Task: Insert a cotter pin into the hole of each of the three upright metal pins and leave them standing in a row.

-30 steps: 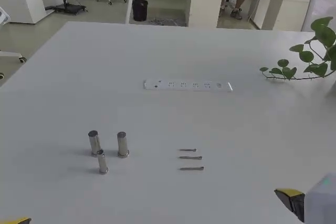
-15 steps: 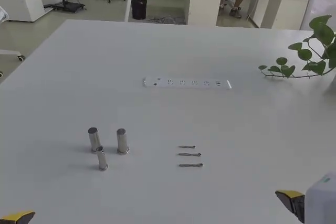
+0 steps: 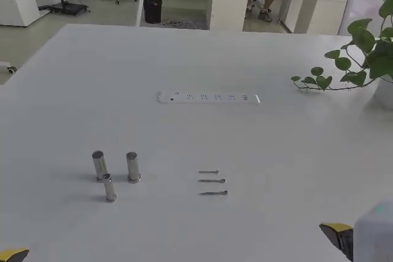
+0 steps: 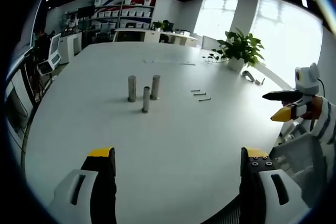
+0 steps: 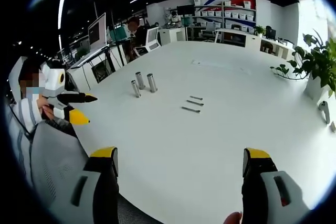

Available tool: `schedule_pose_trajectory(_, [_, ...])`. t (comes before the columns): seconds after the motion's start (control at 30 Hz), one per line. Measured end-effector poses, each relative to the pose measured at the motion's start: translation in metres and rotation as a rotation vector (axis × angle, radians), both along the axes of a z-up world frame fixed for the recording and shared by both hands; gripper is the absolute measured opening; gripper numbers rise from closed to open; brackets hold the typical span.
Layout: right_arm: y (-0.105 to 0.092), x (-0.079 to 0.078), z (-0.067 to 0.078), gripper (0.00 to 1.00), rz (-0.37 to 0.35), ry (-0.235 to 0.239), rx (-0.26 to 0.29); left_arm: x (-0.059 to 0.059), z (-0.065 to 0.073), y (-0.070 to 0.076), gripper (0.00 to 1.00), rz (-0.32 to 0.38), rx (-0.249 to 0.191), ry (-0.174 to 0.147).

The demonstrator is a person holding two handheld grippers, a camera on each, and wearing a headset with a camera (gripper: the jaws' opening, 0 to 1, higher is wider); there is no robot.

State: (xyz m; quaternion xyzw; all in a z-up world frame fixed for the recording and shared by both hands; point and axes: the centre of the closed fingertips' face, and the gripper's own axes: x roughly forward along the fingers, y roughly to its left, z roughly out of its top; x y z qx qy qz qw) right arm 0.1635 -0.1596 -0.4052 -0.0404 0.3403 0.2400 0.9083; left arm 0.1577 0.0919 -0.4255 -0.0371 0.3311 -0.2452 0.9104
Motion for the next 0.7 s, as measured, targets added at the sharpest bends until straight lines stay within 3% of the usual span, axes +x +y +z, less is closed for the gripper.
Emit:
schedule_pose_trajectory(0.1, [-0.005,-0.003,-0.001,0.97,-0.017,0.006,0.013,0.002,-0.003,0.001,0.98,-0.007,0.004,0.020])
schedule_pose_trajectory(0.27, [-0.006,-0.002,0.003,0.96,-0.043,-0.003,0.035,0.003,-0.001,0.003,0.97,-0.016,-0.001,0.022])
schedule_pose_trajectory(0.43, [-0.004,0.001,0.005,0.94,-0.039,-0.015,0.023,0.004,0.005,0.003,0.97,-0.018,0.004,0.007])
schedule_pose_trajectory(0.57, [0.002,0.000,0.007,0.94,-0.025,-0.013,0.029,0.004,0.010,0.003,0.94,-0.012,-0.023,0.008])
schedule_pose_trajectory(0.7, [0.004,-0.001,0.005,0.95,-0.026,-0.002,0.030,0.008,0.010,0.007,0.91,-0.001,0.000,-0.006])
